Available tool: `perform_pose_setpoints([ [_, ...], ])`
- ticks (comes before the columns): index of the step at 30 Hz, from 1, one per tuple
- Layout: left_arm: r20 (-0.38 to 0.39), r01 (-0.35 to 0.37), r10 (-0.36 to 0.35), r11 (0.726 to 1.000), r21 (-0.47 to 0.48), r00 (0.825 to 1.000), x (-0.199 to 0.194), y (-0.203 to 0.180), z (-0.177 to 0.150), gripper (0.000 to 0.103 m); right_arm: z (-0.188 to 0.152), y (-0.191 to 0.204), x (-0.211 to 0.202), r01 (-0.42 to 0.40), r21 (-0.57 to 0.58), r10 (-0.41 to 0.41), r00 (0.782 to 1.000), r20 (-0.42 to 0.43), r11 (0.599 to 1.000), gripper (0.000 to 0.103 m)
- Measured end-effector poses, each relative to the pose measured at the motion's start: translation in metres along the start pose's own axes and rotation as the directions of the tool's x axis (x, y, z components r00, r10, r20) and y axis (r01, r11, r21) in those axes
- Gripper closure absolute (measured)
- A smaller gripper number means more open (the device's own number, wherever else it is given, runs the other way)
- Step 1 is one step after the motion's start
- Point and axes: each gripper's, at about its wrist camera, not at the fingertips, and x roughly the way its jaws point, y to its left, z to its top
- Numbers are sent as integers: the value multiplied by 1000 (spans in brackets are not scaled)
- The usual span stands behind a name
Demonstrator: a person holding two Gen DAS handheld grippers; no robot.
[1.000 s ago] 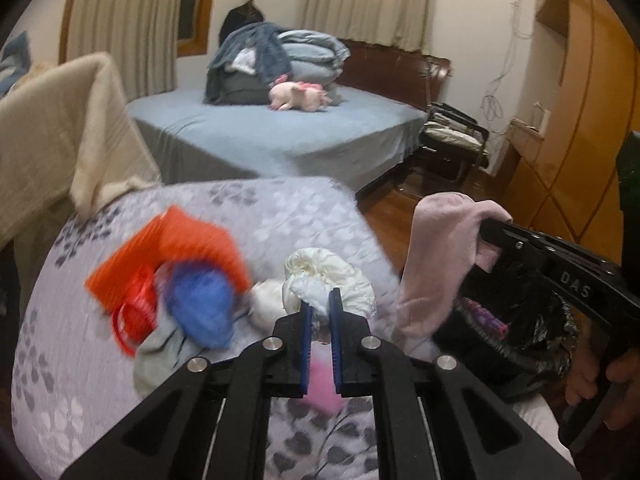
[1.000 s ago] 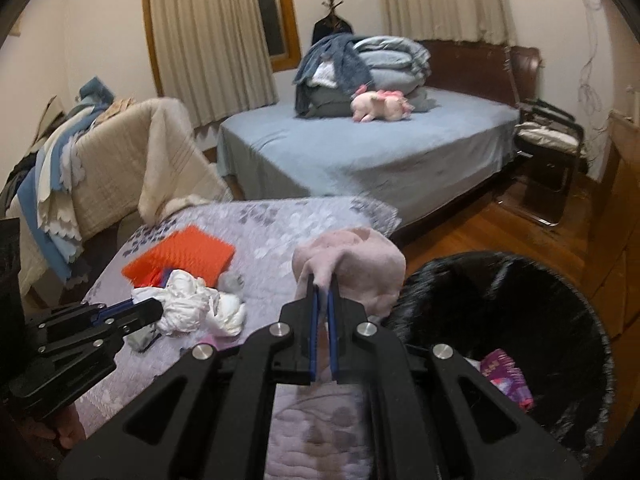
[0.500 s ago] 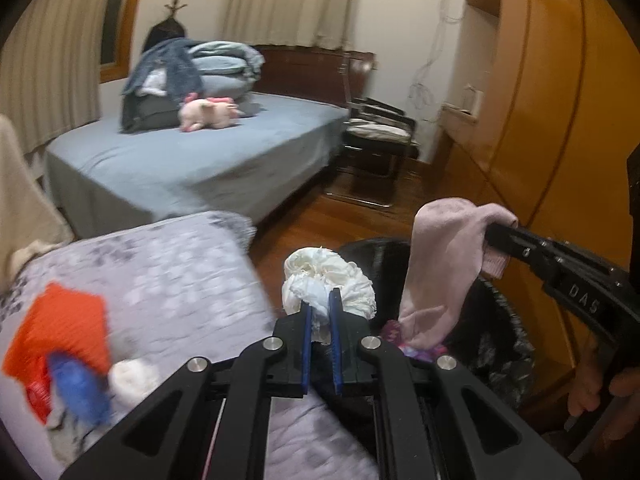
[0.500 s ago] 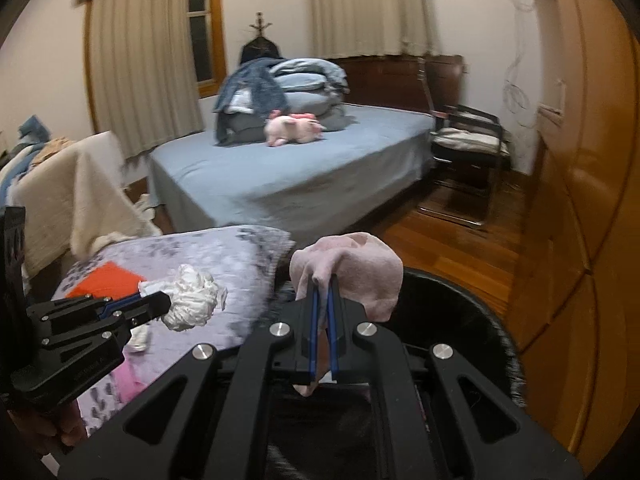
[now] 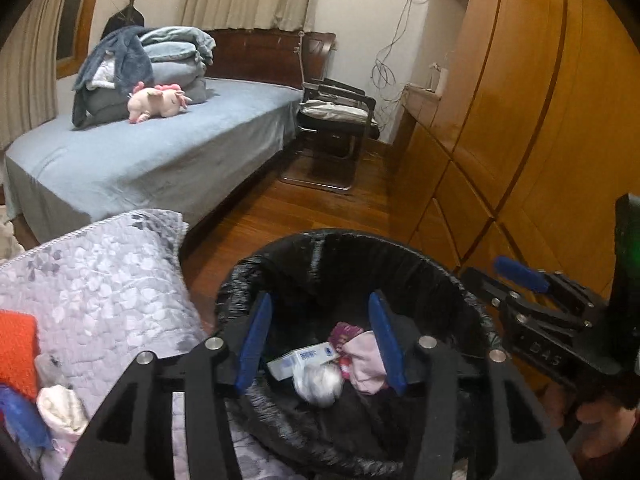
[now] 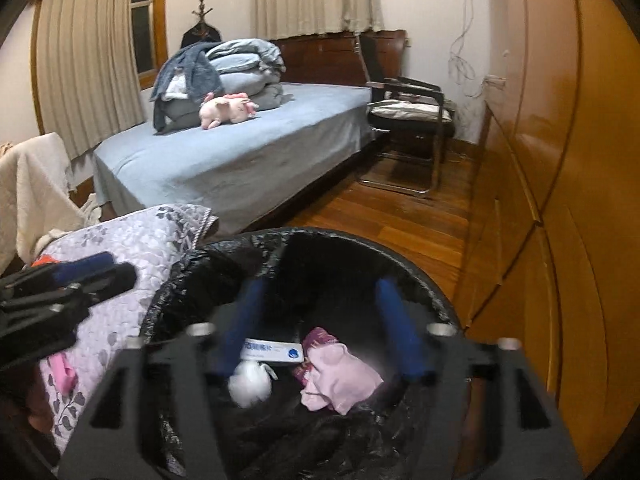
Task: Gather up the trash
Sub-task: 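Drop the tissue and pink sock into the trash bin with both tools, then return to the bed and grasp the pink bag with the right tool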
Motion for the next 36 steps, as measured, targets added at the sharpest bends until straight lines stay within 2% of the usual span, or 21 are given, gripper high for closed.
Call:
perform_pose_setpoints([
  [2,18,-35,35,999,7,999,-8,7,-3,37,-2,1,-3,15,12,-15,1000,16,1000,15],
  [3,31,-66,66,998,9,997,-15,13,-7,34,-3,1,-3,22,16,-22,1000,22,1000,8],
  [5,46,-114,114,994,0,992,-28,25,-13,25,-5,5,-6,32,25,-33,999,39,999,7],
  [8,61,-166,167,986,-27,984,-47,44,-22,12,-4,16,-7,-10,31,9,999,38,999,5],
  [10,64,-214,218,975,-57,974,-64,60,-32,8,-2,30,-7,-41,21,40,998,38,999,5],
  [16,50,-317,327,937,-146,944,-105,103,-62,6,-3,90,-9,-184,-49,185,983,16,982,5],
  [23,23,-457,474,861,-224,880,-151,152,-105,6,-18,170,-9,-335,-165,333,942,-40,928,5],
  [29,-26,-535,548,804,-261,836,-167,186,-135,6,-37,219,-6,-412,-215,401,911,-97,885,5],
  [36,-61,-564,571,778,-276,818,-168,201,-155,6,-61,258,4,-473,-255,440,881,-177,843,6],
])
